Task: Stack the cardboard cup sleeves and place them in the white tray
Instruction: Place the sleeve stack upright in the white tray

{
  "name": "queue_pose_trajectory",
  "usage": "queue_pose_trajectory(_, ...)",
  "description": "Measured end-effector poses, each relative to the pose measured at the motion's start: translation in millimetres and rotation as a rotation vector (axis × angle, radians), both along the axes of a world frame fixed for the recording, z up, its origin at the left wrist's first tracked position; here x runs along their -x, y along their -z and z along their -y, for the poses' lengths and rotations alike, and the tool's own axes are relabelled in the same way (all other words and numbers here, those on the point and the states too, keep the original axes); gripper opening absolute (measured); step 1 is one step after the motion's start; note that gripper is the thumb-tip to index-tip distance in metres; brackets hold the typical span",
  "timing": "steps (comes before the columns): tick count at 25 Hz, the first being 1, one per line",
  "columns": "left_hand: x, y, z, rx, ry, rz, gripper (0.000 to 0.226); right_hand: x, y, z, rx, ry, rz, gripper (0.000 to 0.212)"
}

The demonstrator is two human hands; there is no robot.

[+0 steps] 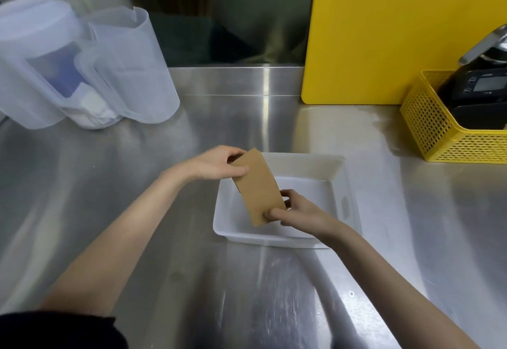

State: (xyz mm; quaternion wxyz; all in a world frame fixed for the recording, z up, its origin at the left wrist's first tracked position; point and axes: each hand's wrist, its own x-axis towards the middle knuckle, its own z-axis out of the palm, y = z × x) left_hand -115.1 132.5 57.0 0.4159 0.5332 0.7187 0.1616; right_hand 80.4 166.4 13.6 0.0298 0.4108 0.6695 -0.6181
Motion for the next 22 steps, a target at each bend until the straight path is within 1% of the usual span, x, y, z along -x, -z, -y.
queue_pose_trajectory(1, 1.0, 4.4, -4.2, 0.027, 0.016, -0.028, 0.028, 3.3, 1.4, -0.8, 0.032, -0.014, 0.001, 0.063)
queue_pose_trajectory(2, 1.0, 8.4, -7.7, 0.051, 0.023, -0.059, 0.021, 7.0, 3.0, -1.1, 0.072, -0.032, 0.002, 0.053)
queue_pose_trajectory(3, 0.8, 11.5, -11.7, 0.069, 0.033, -0.094, 0.021, 11.0, 4.1, -1.1, 0.11, -0.043, 0.001, 0.037)
queue_pose_trajectory(4, -0.4, 14.5, -15.9, 0.083, 0.058, -0.145, 0.027, 15.4, 6.1, -1.7, 0.142, -0.05, 0.01, 0.022)
queue_pose_trajectory(5, -2.2, 17.3, -19.8, 0.096, 0.097, -0.217, 0.032, 19.4, 7.7, -2.0, 0.165, -0.054, 0.018, 0.013)
queue_pose_trajectory(6, -3.6, 20.1, -23.5, 0.102, 0.14, -0.295, 0.034, 23.8, 10.6, -2.5, 0.19, -0.057, 0.022, 0.009)
queue_pose_trajectory(9, -5.3, 26.8, -30.6, 0.078, 0.241, -0.485, 0.04, 34.2, 19.2, -1.7, 0.267, -0.031, -0.014, 0.007)
queue_pose_trajectory(11, -4.8, 31.2, -31.1, 0.066, 0.282, -0.558, 0.047, 37.0, 24.8, -2.7, 0.276, -0.03, -0.019, 0.007)
queue_pose_trajectory(16, -4.1, 45.2, -22.8, 0.088, 0.283, -0.567, 0.058, 38.6, 29.2, -1.6, 0.271, -0.105, 0.065, 0.012)
queue_pose_trajectory(22, -8.4, 45.1, -15.8, 0.014, 0.318, -0.578, 0.039, 37.7, 29.4, -0.7, 0.228, -0.118, 0.152, 0.02)
